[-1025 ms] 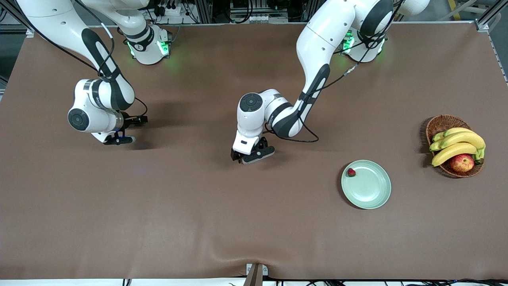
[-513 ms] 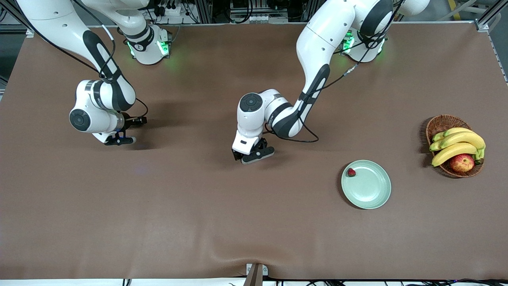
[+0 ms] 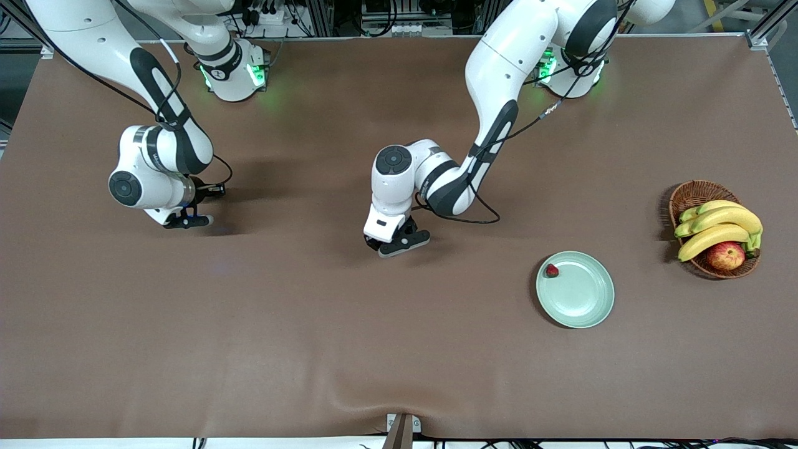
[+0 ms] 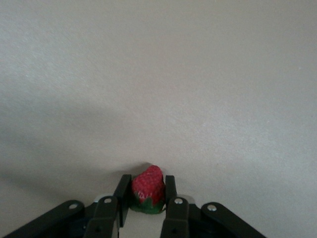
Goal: Collect all strawberries into plate
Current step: 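Drop the strawberry onto the plate with the left gripper while the right gripper grasps another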
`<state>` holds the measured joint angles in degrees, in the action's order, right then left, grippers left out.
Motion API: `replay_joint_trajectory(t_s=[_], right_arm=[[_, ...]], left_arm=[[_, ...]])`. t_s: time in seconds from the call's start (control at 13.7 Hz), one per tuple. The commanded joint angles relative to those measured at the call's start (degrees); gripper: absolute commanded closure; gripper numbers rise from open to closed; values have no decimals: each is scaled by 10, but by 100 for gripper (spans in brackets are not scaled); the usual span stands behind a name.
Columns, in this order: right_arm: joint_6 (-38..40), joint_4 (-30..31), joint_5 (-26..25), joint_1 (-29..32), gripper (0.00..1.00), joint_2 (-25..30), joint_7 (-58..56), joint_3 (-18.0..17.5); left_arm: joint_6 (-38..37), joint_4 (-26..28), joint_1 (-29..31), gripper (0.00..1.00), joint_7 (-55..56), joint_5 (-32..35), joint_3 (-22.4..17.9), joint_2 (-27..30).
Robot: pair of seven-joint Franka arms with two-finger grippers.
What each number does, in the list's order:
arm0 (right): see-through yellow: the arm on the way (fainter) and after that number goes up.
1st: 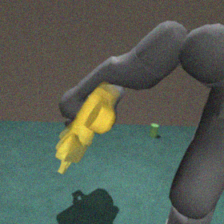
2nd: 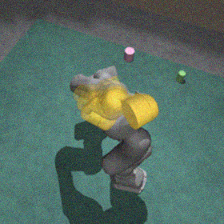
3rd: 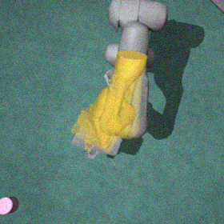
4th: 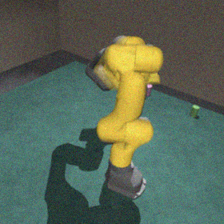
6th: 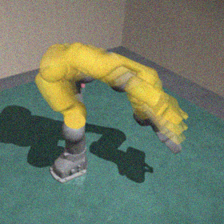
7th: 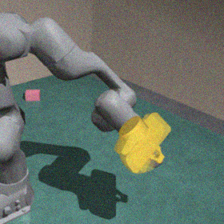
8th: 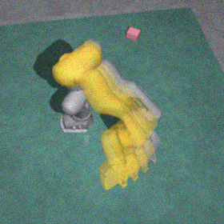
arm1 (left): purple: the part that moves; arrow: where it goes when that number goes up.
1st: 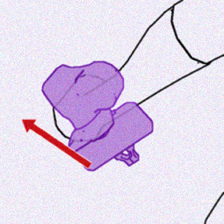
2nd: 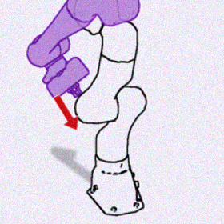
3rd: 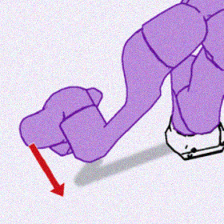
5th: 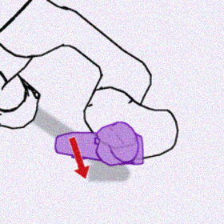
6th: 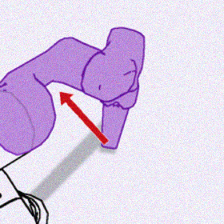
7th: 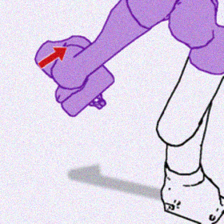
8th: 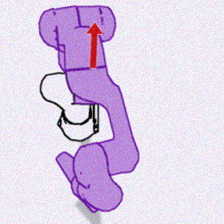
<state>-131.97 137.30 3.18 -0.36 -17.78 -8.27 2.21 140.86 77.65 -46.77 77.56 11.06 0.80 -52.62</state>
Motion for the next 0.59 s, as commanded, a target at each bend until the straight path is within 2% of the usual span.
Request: replay_joint_trajectory(t_s=[0.0,0.37,0.51], right_arm=[[0,-8,-14,13,84,10,-2,-7],[23,-70,-6,-2,85,12,6,-9],[48,-114,-4,-29,85,6,9,-10]], left_arm=[[-60,-6,16,100,-4,5,-12,34],[-161,-4,137,100,-4,9,-14,80],[-168,-3,187,100,-4,11,-15,81]])
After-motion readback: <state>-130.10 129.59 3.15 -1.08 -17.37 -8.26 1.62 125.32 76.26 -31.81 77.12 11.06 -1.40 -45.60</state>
